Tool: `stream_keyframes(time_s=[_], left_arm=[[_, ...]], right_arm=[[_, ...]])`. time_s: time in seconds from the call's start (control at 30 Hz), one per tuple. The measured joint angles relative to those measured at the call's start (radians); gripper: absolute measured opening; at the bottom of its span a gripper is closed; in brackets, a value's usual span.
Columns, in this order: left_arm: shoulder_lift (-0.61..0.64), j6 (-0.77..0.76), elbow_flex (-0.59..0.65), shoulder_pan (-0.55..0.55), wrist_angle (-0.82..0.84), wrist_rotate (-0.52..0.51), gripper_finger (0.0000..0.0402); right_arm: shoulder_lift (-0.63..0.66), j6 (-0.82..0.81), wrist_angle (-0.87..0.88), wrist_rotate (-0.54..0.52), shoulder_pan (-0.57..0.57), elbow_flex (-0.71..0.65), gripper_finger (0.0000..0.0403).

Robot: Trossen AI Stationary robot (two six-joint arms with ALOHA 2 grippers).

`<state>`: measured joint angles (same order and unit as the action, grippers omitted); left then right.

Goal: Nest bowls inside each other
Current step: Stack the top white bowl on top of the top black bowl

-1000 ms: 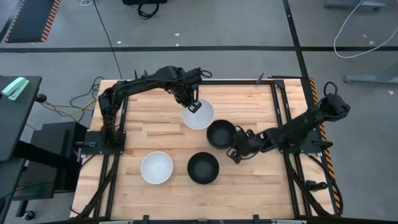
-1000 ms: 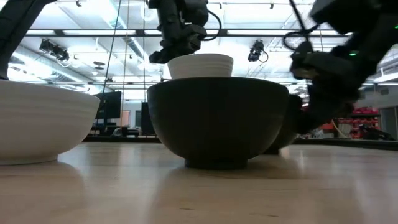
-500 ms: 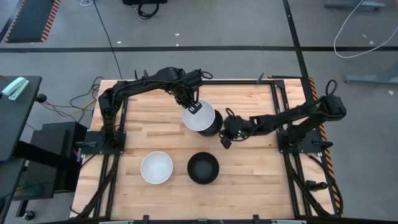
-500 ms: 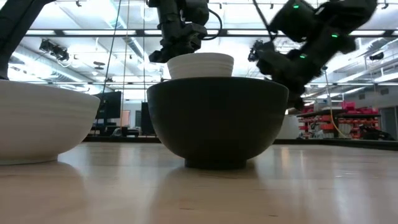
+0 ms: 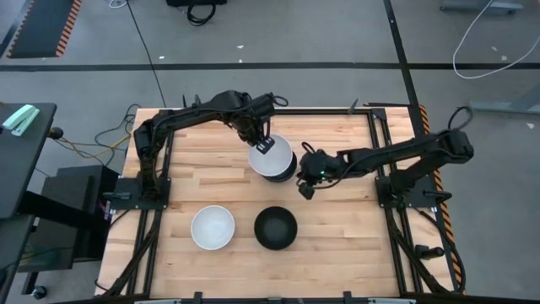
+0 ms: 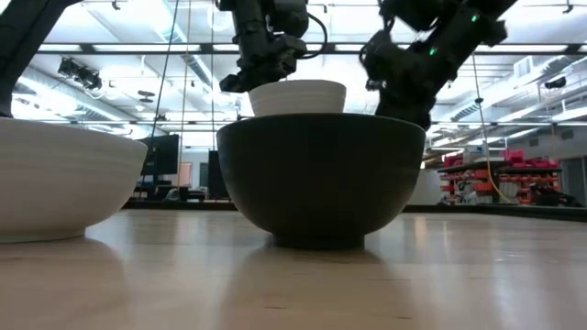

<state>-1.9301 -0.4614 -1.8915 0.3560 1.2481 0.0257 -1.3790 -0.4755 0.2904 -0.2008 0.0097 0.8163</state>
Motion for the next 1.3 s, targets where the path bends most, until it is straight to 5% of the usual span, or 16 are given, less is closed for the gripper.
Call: stream_keyframes(time_s=[0.43, 1.17, 1.3], left_arm=[[-0.080, 0.002, 0.001, 0.018, -0.008, 0.031, 0.0012], [-0.201, 0.002, 0.000, 0.018, -0.099, 0.091, 0.0012], [-0.193, 0.003, -0.020, 0.023, -0.088, 0.092, 0.0037]], right_arm=[[0.237, -0.003, 0.105, -0.064, 0.000, 0.045, 0.0000], [0.182, -0.023, 0.135, -0.064, 0.000, 0.044, 0.0000], [0.182, -0.023, 0.136, -0.064, 0.000, 0.044, 0.0003]])
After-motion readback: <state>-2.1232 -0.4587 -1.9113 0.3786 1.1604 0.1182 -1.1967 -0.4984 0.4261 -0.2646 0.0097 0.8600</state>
